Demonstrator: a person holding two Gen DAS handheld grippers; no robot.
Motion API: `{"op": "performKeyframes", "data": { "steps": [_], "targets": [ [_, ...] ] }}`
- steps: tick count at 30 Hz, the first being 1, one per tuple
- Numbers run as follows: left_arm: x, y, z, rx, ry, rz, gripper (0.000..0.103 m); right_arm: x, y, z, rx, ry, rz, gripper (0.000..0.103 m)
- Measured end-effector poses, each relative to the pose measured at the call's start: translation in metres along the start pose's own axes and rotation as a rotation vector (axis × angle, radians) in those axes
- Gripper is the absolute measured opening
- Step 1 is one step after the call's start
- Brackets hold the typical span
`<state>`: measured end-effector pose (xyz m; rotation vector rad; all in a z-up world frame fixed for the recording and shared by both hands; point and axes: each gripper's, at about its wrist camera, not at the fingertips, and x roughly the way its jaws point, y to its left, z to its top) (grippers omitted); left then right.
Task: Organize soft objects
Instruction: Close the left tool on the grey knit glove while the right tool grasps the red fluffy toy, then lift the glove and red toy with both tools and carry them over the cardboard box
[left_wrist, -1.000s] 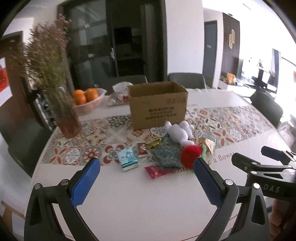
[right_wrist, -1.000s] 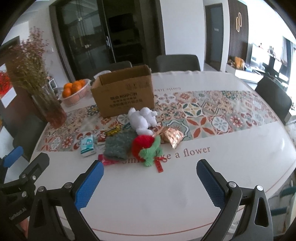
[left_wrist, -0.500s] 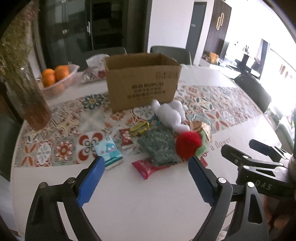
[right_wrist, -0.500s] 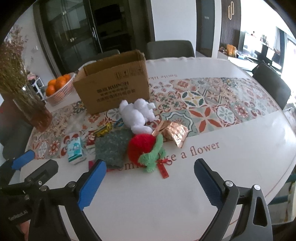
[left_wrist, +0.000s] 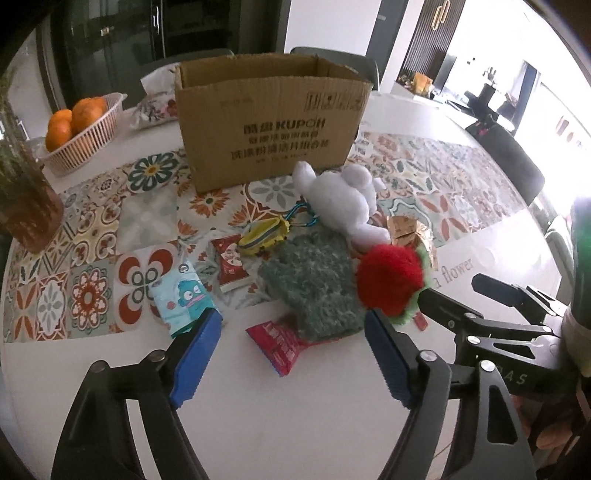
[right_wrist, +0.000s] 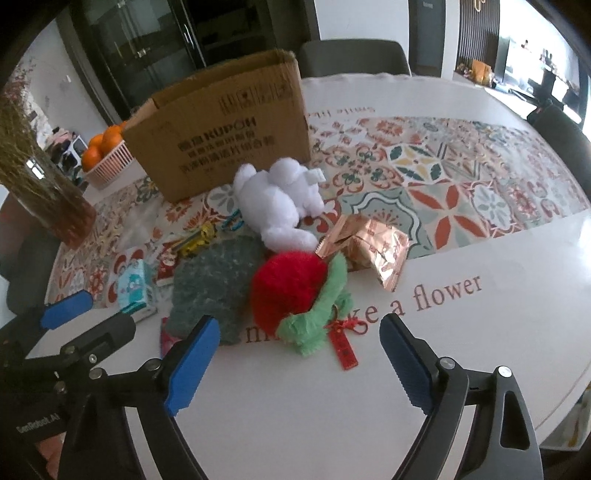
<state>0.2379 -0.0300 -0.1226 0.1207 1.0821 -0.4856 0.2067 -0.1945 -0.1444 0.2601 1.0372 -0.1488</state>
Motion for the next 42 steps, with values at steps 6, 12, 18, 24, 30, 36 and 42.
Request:
{"op": "performKeyframes", "data": {
  "steps": [6,12,18,24,30,36,42],
  "targets": [
    [0.029,0.006,0.008,-0.04,0.062,-0.07,0.071,0.023,-0.007,0.004,0.031,0.033,0.023,0.081],
    [0.058,0.013,0.013,-0.108,0.124,-0.134,0.062,0.036,-0.004,0.008,0.023,0.041,0.025,0.076],
    [0.084,0.018,0.015,-0.167,0.179,-0.168,0.053,0.057,-0.01,0.01,0.041,0.078,0.032,0.072],
    [0.098,0.022,0.016,-0.229,0.197,-0.203,0.045,0.07,-0.013,0.014,0.04,0.099,0.037,0.069],
    [0.106,0.024,0.016,-0.267,0.202,-0.218,0.038,0.082,-0.017,0.017,0.051,0.126,0.064,0.064],
    [0.103,0.021,0.014,-0.281,0.178,-0.215,0.022,0.087,-0.014,0.016,0.046,0.133,0.099,0.049],
    [0.084,0.008,0.011,-0.258,0.124,-0.204,0.016,0.079,-0.015,0.016,0.038,0.122,0.128,0.043]
  ]
}}
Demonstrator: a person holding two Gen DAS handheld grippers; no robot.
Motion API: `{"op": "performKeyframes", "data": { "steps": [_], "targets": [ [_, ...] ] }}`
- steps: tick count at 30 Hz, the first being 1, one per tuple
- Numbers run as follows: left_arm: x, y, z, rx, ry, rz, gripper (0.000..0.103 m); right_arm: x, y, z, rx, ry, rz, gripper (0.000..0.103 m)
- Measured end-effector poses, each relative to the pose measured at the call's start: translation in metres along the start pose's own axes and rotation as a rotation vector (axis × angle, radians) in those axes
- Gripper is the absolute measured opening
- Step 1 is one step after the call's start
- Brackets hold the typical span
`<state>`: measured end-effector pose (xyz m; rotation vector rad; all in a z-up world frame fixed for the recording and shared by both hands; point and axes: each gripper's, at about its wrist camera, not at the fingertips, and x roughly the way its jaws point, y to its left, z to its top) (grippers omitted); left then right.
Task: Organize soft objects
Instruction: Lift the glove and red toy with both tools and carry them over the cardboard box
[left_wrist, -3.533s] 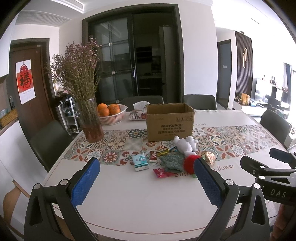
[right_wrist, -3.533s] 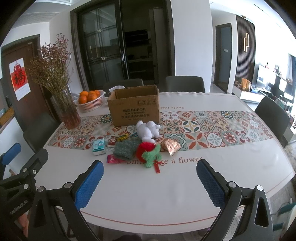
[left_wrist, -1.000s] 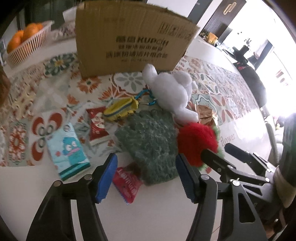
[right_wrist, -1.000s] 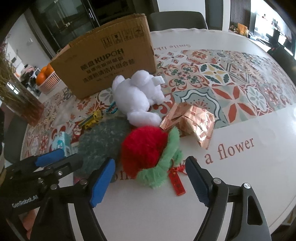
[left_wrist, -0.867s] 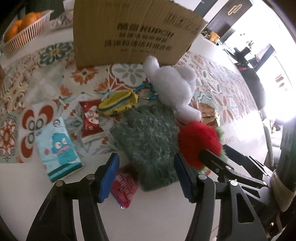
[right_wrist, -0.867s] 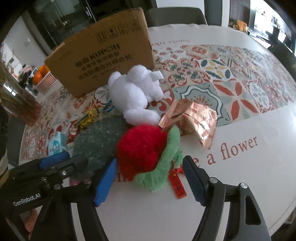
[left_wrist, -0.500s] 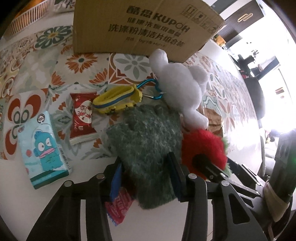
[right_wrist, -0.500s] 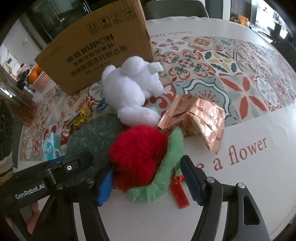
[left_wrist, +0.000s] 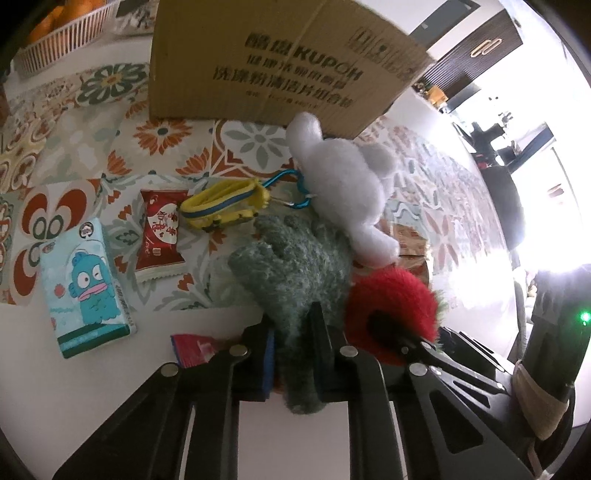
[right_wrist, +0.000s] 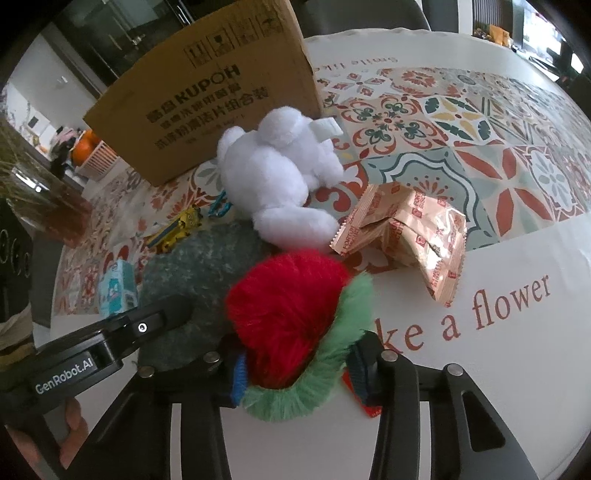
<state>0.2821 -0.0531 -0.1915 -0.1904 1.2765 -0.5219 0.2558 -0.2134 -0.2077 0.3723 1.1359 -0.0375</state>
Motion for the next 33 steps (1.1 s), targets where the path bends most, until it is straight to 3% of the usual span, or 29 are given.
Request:
{"op": "performKeyframes", "data": {
  "steps": [16,33],
  "targets": [
    [-0.059,-0.021,-0.016,0.077,-0.15,0.013,0.015,-0.05,0.004,-0.005,-0.05,-0.069,0.057,0.04],
    [-0.123,-0.043,-0.004,0.158,-0.374,0.086,0.015,-0.108,0.03,0.018,-0.136,-0.226,0.085,0.04]
  ]
}}
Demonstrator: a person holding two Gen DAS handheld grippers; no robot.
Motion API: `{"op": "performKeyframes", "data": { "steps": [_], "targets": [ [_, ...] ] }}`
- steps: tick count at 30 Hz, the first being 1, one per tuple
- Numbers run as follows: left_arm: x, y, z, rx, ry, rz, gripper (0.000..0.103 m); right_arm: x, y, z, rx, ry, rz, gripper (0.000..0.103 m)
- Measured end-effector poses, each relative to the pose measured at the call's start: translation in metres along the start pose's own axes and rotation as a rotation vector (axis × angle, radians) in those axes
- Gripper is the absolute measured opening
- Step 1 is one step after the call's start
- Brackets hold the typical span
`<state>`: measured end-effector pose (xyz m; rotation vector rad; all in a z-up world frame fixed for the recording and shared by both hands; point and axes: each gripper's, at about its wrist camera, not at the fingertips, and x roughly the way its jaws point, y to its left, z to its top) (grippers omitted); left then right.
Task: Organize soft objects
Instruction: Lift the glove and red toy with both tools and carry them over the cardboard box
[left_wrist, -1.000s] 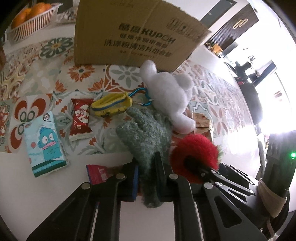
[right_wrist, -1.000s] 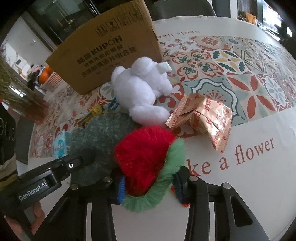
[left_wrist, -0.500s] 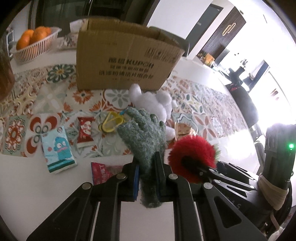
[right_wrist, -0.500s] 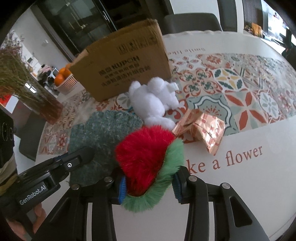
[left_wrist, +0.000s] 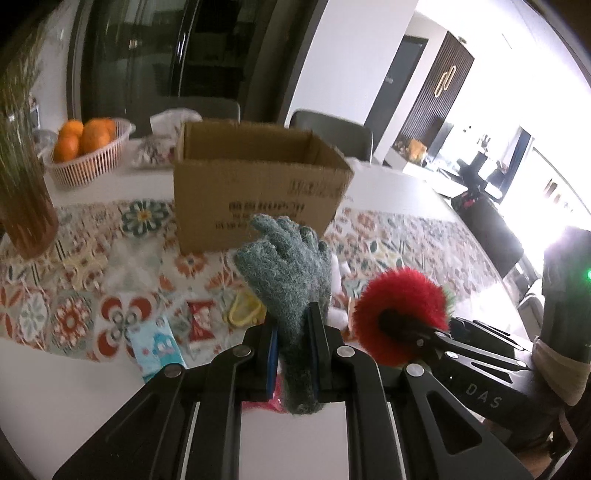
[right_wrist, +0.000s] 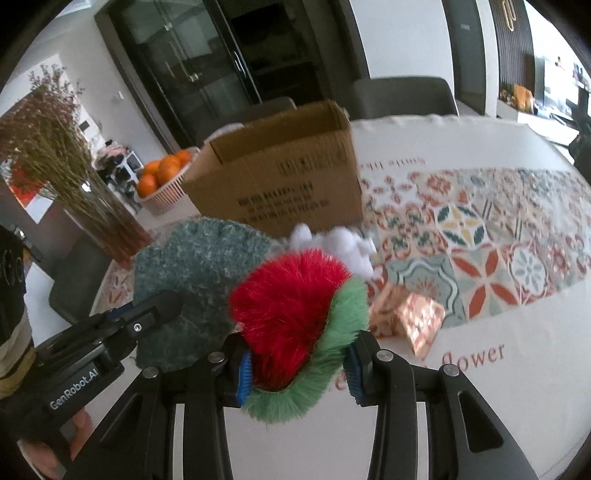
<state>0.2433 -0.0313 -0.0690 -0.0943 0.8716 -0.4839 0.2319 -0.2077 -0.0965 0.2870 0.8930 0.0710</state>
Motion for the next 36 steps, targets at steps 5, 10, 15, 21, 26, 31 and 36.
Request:
{"op": "performKeyframes", "data": {
  "steps": [5,10,15,21,26,31,36],
  "targets": [
    [-0.013,-0.002,0.016,0.017,-0.064,0.003,0.015,-0.009,0.009,0.016,-0.021,-0.047,0.022,0.04],
    [-0.023,-0.003,0.032,0.037,-0.12,0.015,0.015,-0.019,0.018,0.032,-0.044,-0.099,0.038,0.04],
    [-0.026,-0.001,0.046,0.049,-0.157,0.026,0.015,-0.025,0.025,0.046,-0.058,-0.142,0.05,0.04],
    [-0.029,0.0,0.063,0.068,-0.189,0.043,0.015,-0.029,0.031,0.067,-0.072,-0.191,0.055,0.04],
    [-0.026,0.005,0.076,0.055,-0.191,0.041,0.015,-0.03,0.036,0.086,-0.09,-0.222,0.055,0.04],
    [-0.025,0.009,0.091,0.041,-0.2,0.044,0.015,-0.027,0.041,0.104,-0.101,-0.239,0.061,0.04],
    [-0.02,0.011,0.107,0.05,-0.202,0.056,0.015,-0.021,0.044,0.122,-0.106,-0.245,0.066,0.04]
  ]
}}
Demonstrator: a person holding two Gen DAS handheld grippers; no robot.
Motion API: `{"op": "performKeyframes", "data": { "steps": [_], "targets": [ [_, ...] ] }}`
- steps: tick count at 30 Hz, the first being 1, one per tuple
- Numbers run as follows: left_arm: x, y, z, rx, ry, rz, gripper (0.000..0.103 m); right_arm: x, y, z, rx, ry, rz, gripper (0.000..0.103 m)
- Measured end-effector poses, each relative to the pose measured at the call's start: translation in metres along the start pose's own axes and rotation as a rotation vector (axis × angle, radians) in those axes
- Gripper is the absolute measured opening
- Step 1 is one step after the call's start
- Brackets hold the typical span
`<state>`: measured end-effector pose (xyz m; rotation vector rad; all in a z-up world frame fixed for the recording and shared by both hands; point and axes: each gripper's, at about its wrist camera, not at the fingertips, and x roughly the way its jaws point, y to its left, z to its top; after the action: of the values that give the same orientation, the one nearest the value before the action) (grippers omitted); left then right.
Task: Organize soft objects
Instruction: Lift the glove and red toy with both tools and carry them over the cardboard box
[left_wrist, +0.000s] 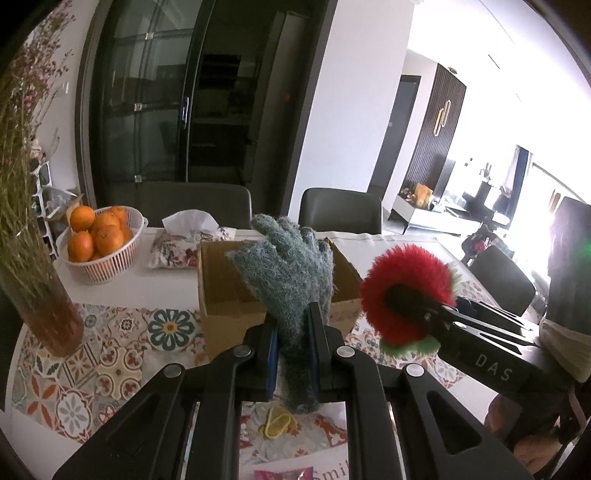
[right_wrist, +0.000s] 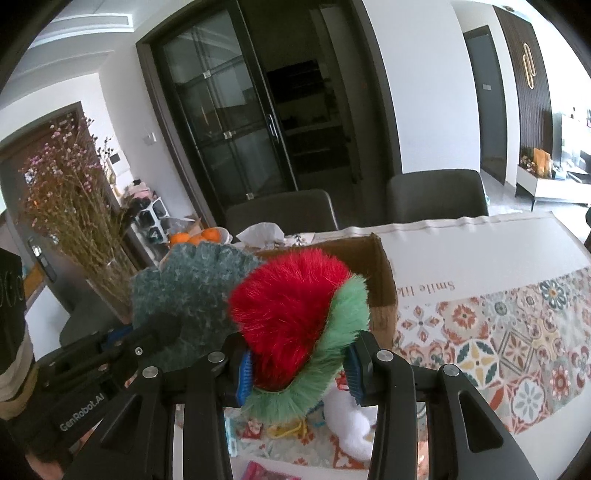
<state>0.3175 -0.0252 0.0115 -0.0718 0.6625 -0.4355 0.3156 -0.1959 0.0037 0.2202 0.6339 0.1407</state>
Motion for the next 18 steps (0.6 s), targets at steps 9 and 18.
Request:
{"op": "performKeyframes", "data": {
  "steps": [9,18],
  "targets": [
    [0.02,0.006,0.025,0.005,0.003,0.021,0.015,0.024,-0.002,0.029,-0.012,0.007,0.019,0.04],
    [0.051,0.016,0.049,0.024,0.01,0.057,0.015,0.058,-0.007,0.055,-0.028,0.033,0.025,0.04]
  ]
}}
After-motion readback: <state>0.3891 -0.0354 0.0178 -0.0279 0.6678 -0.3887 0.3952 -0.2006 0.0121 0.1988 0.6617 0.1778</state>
